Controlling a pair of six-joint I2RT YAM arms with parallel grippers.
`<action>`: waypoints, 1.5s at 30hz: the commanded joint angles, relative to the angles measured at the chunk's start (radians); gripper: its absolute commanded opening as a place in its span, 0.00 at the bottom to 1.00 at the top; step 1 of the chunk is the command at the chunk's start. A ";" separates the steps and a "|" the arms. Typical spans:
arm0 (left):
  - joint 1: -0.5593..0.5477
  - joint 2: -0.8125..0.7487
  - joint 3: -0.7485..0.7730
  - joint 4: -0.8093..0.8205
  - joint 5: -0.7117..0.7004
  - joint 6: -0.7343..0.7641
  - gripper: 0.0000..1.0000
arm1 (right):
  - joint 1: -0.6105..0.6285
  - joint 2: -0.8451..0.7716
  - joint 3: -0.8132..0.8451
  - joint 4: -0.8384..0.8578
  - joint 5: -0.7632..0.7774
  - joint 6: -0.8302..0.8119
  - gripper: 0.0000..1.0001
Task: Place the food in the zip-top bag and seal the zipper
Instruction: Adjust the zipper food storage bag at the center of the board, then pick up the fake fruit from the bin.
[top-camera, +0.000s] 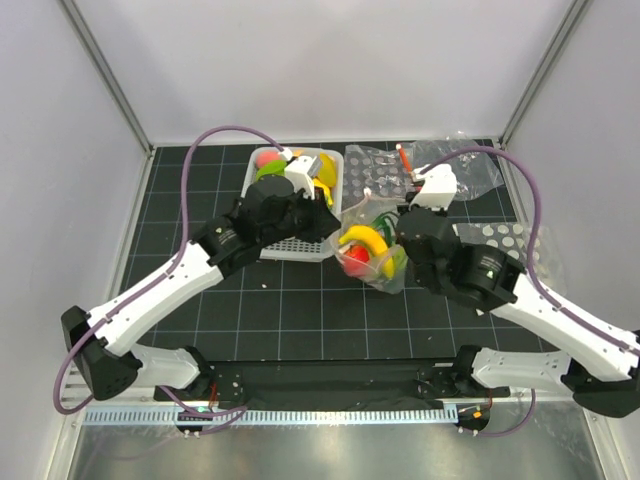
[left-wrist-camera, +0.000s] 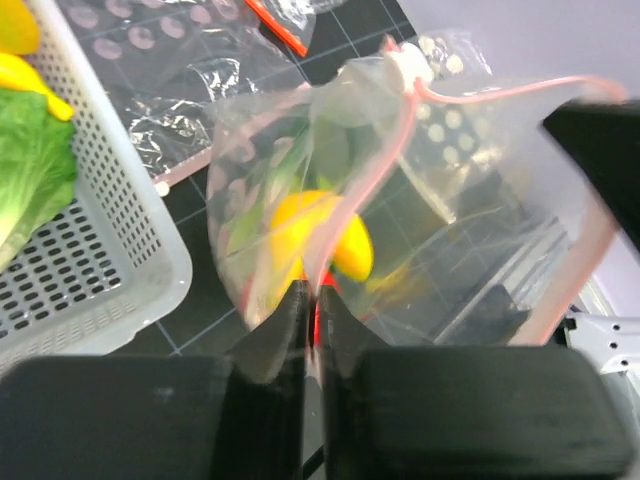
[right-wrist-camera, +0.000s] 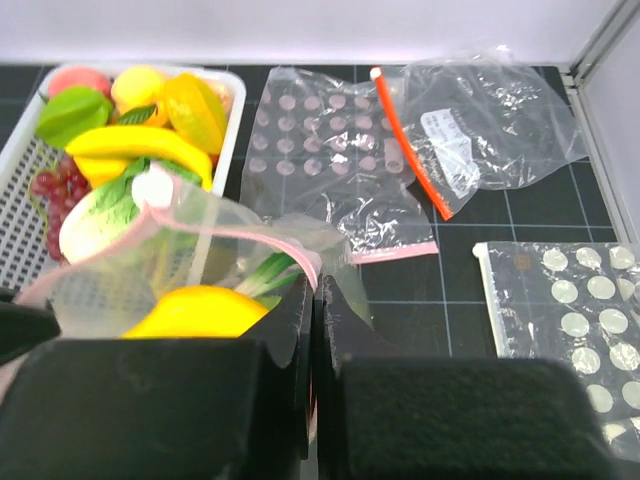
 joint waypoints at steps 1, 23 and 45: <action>0.004 0.028 -0.010 0.097 0.079 -0.014 0.16 | 0.001 -0.081 -0.037 0.171 0.103 -0.051 0.01; 0.320 0.073 -0.202 0.198 -0.123 -0.057 1.00 | -0.010 -0.092 -0.358 0.484 0.008 0.016 0.01; 0.533 0.373 0.031 0.288 -0.228 -0.220 1.00 | -0.011 -0.129 -0.413 0.544 -0.036 0.015 0.01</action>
